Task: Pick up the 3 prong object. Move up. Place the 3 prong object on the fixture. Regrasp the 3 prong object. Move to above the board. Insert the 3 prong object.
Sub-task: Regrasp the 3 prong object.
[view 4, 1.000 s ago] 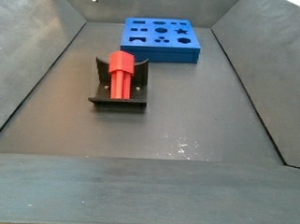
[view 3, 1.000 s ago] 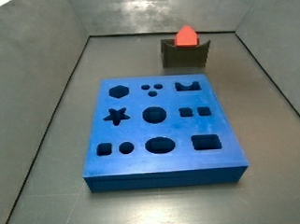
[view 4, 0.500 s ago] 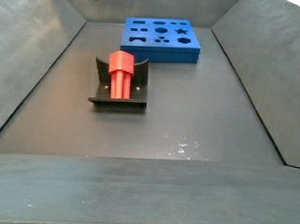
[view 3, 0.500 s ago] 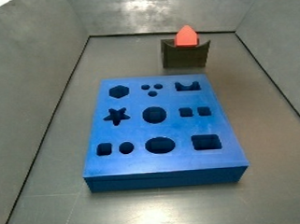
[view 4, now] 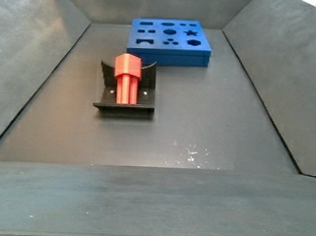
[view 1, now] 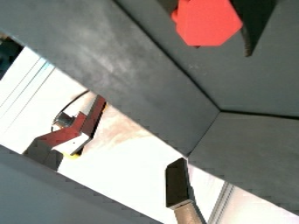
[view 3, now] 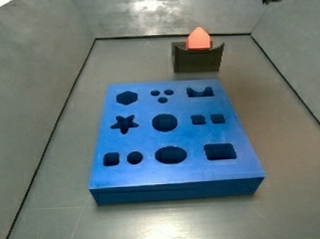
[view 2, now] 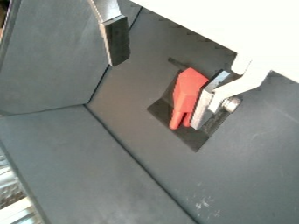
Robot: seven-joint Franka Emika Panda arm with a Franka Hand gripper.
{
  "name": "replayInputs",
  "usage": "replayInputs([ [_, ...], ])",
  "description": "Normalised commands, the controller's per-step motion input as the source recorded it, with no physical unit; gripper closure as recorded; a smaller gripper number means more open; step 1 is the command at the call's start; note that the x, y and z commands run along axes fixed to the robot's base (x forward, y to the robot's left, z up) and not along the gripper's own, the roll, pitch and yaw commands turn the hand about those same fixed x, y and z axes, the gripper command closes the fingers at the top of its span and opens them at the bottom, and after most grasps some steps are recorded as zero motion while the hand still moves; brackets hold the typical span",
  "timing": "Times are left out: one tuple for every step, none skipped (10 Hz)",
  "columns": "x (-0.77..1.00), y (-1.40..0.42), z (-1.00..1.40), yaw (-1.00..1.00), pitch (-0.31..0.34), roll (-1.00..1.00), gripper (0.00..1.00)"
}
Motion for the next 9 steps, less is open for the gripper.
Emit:
replayInputs([
  [0.1, -0.04, -0.01, 0.17, 0.101, 0.3, 0.0],
  [0.08, -0.03, -0.01, 0.18, 0.072, 0.22, 0.0],
  [0.03, 0.07, -1.0, 0.22, 0.084, 0.23, 0.0],
  [0.04, 0.07, -1.0, 0.21, 0.07, 0.22, 0.0],
  [0.05, 0.06, -1.0, 0.2, 0.035, 0.2, 0.0],
  [0.06, 0.05, -1.0, 0.18, -0.004, 0.16, 0.0],
  [0.07, 0.05, -1.0, 0.16, -0.03, 0.13, 0.0],
  [0.08, 0.05, -1.0, 0.14, -0.051, 0.12, 0.0],
  [0.09, 0.04, -1.0, 0.11, -0.085, 0.1, 0.0],
])
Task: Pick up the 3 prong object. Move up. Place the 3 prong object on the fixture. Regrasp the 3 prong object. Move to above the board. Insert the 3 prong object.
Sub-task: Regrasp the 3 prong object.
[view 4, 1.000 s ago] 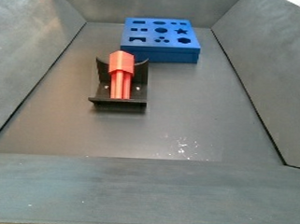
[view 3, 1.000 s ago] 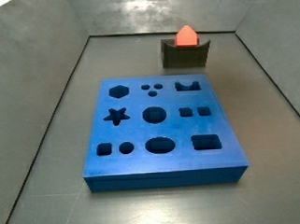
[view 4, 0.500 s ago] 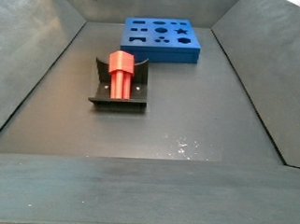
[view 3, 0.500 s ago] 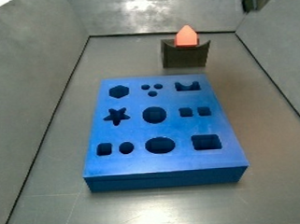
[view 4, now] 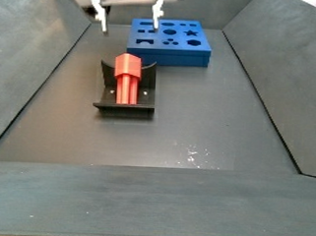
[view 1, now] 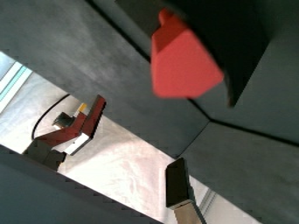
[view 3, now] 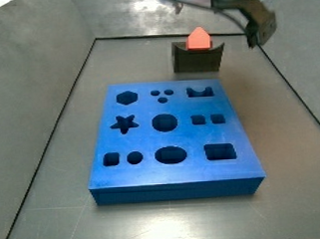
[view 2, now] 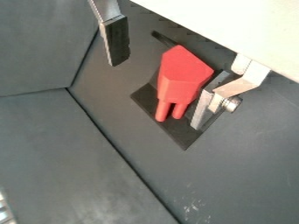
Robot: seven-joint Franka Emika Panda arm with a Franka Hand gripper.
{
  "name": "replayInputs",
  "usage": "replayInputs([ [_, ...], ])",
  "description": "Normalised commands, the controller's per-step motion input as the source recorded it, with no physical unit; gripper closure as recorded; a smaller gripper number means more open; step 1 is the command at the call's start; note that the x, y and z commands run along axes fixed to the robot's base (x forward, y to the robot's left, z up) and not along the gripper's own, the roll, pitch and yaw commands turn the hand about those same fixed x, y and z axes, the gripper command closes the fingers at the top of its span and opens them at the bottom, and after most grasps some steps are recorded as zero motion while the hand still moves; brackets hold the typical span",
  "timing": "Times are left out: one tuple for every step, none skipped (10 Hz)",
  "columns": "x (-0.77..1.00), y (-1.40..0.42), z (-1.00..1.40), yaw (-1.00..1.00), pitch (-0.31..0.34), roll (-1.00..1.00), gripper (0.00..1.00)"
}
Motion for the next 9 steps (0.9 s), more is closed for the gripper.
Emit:
replayInputs([
  [0.1, 0.04, -1.0, 0.09, -0.099, 0.09, 0.0],
  [0.11, 0.04, -1.0, 0.05, -0.109, 0.08, 0.0],
  [0.11, 0.03, -1.0, 0.03, -0.11, 0.07, 0.0],
  [0.12, 0.03, -0.98, 0.0, -0.096, 0.07, 0.0],
  [0.1, 0.01, -0.79, -0.03, -0.07, 0.07, 0.0],
  [0.1, 0.01, -0.64, -0.03, -0.052, 0.07, 0.0],
  [0.09, 0.01, -0.55, -0.03, -0.039, 0.07, 0.0],
  [0.08, 0.0, -0.34, -0.02, -0.02, 0.07, 0.0],
  [0.07, 0.0, -0.25, -0.02, -0.013, 0.06, 0.0],
])
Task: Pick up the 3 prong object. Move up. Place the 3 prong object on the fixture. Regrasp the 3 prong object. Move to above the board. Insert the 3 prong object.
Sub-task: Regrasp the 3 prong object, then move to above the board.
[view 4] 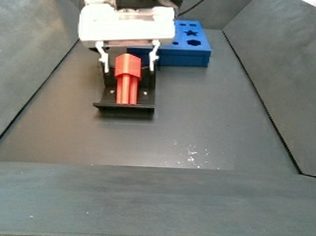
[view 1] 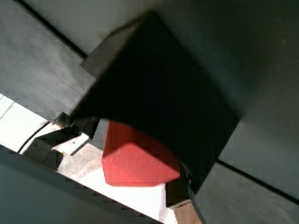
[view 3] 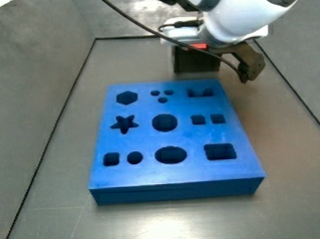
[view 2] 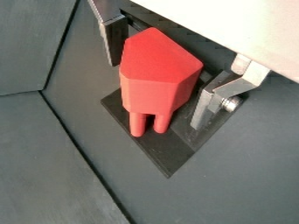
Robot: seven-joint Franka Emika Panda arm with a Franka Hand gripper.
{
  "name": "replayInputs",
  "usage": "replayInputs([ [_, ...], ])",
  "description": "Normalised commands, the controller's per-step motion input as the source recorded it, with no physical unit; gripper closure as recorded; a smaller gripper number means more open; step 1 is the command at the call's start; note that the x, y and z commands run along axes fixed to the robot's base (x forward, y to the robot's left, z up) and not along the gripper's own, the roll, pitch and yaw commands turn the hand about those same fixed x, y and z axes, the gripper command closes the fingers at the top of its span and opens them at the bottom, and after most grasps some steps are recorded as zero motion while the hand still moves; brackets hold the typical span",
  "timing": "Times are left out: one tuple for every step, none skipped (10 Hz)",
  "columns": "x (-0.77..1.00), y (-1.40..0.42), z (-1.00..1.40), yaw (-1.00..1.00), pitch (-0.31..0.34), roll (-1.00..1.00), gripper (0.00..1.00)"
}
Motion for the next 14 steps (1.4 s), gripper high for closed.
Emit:
replayInputs([
  [0.02, 0.0, -0.18, -0.02, 0.008, 0.06, 0.0],
  [0.01, -0.01, -0.18, -0.01, 0.006, 0.06, 0.0],
  [0.01, -0.01, -0.17, -0.01, 0.006, 0.06, 0.0],
  [0.01, -0.01, -0.17, -0.01, 0.006, 0.06, 0.0],
  [0.0, 0.0, 0.0, 0.0, 0.0, 0.0, 1.0],
  [-0.13, 0.35, 1.0, 0.06, -0.15, 0.22, 1.0],
  [-0.13, 0.34, 1.0, 0.04, -0.174, 0.18, 1.0],
  [-0.13, 0.32, 1.0, 0.01, -0.195, 0.14, 1.0],
  [-0.13, 0.29, 1.0, -0.03, -0.21, 0.1, 1.0],
  [-0.13, 0.27, 1.0, -0.08, -0.2, 0.07, 1.0],
  [-0.13, 0.26, 1.0, -0.12, -0.186, 0.04, 1.0],
  [-0.13, 0.25, 1.0, -0.16, -0.171, 0.02, 1.0],
  [-0.13, 0.24, 1.0, -0.19, -0.143, 0.0, 1.0],
  [-0.13, 0.23, 1.0, -0.2, -0.122, -0.01, 1.0],
])
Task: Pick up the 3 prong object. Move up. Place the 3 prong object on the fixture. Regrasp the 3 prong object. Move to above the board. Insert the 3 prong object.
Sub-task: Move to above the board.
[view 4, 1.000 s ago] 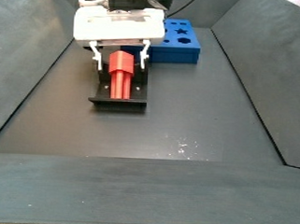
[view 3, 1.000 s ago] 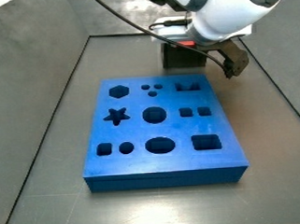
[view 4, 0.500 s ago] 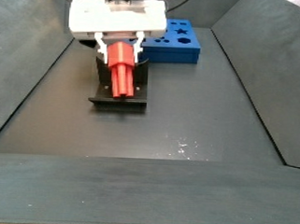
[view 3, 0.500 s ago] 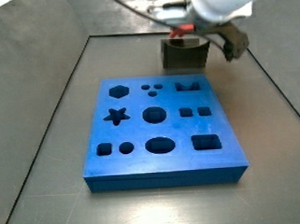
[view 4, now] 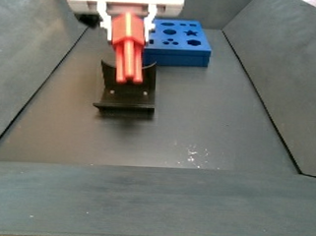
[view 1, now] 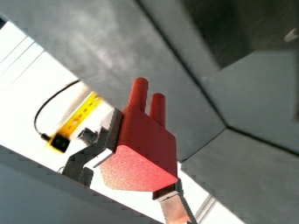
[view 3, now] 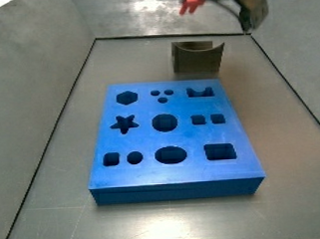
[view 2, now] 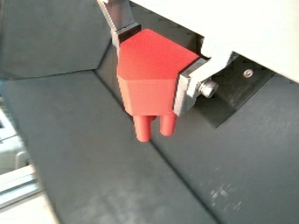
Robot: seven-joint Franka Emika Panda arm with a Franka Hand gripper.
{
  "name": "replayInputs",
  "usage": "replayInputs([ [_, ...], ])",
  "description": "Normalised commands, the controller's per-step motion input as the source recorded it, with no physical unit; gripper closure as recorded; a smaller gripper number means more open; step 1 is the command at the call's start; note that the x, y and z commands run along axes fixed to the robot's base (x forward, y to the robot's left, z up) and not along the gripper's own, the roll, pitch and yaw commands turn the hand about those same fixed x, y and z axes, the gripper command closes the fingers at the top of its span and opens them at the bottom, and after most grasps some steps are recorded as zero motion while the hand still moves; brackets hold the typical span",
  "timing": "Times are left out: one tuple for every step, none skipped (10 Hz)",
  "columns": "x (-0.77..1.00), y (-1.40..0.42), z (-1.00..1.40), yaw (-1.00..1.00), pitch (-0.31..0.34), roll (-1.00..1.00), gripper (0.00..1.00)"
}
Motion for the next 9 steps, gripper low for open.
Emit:
replayInputs([
  [-0.13, 0.22, 1.0, -0.2, -0.108, -0.02, 1.0],
  [-0.1, 0.13, 0.67, -0.2, -0.068, -0.04, 1.0],
  [-0.08, 0.1, 0.53, -0.2, -0.05, -0.04, 1.0],
  [-0.06, 0.06, 0.25, -0.18, -0.007, -0.05, 1.0],
  [-0.35, -1.0, 0.37, -0.18, -0.014, -1.0, 1.0],
  [-0.35, -1.0, 0.37, -0.17, -0.002, -1.0, 1.0],
  [-0.37, -1.0, 0.39, -0.17, 0.0, -1.0, 1.0],
  [-0.38, -1.0, 0.38, -0.18, 0.005, -1.0, 1.0],
  [-0.37, -1.0, 0.38, -0.18, 0.02, -1.0, 1.0],
])
